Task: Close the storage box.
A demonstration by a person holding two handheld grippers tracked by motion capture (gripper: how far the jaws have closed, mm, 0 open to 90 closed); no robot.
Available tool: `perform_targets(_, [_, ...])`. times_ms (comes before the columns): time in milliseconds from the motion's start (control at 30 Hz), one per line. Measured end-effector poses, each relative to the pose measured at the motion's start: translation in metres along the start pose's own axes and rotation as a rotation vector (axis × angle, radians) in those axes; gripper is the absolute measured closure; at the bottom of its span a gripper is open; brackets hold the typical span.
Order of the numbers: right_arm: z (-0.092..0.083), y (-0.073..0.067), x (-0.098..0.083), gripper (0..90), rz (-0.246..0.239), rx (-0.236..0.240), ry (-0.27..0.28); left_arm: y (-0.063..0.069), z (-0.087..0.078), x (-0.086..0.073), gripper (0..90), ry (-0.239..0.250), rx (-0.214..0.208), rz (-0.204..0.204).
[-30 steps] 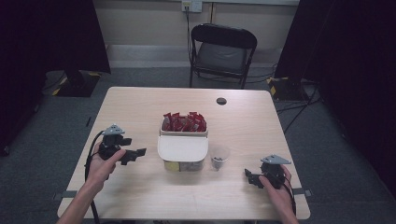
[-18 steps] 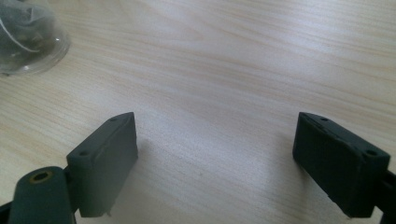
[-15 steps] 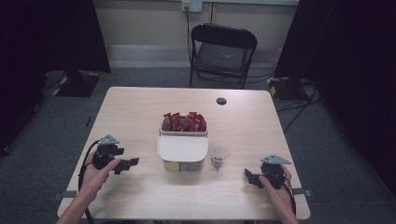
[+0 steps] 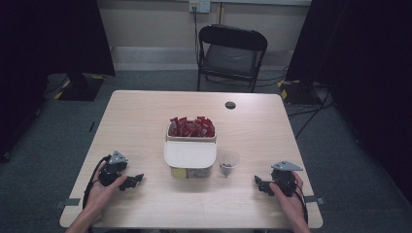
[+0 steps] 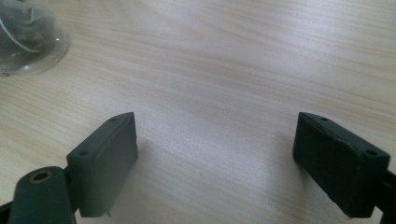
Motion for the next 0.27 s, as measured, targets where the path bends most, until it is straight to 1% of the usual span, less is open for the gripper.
perform_targets(33, [0.0, 0.0, 0.0, 13.5, 0.0, 0.0, 0.0, 0.0006, 0.0016, 0.0003, 13.3, 0.025, -0.003, -0.012])
perform_targets(67, [0.0, 0.0, 0.0, 13.4, 0.0, 0.0, 0.0, 0.0008, 0.0022, 0.0, 12.1, 0.033, -0.002, -0.015])
perform_targets(167, [0.0, 0.0, 0.0, 13.4, 0.0, 0.0, 0.0, -0.0003, 0.0042, 0.0, 8.9, 0.051, 0.001, -0.007])
perform_targets(200, [0.0, 0.0, 0.0, 13.4, 0.0, 0.0, 0.0, 0.0003, 0.0047, 0.0003, 7.8, 0.055, -0.001, -0.018])
perform_targets(267, [0.0, 0.0, 0.0, 13.4, 0.0, 0.0, 0.0, 0.0003, 0.0048, 0.0003, 7.5, 0.054, -0.001, -0.017])
Point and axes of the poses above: each handheld gripper's, and its own axes: z roughly forward along the jaws, x roughly out of its top, y roughly to its right, the point moved 9 cm from there along z, roughly forward along the jaws, and after that the axes turned 9 degrees about -z, right-handed, at the moved point
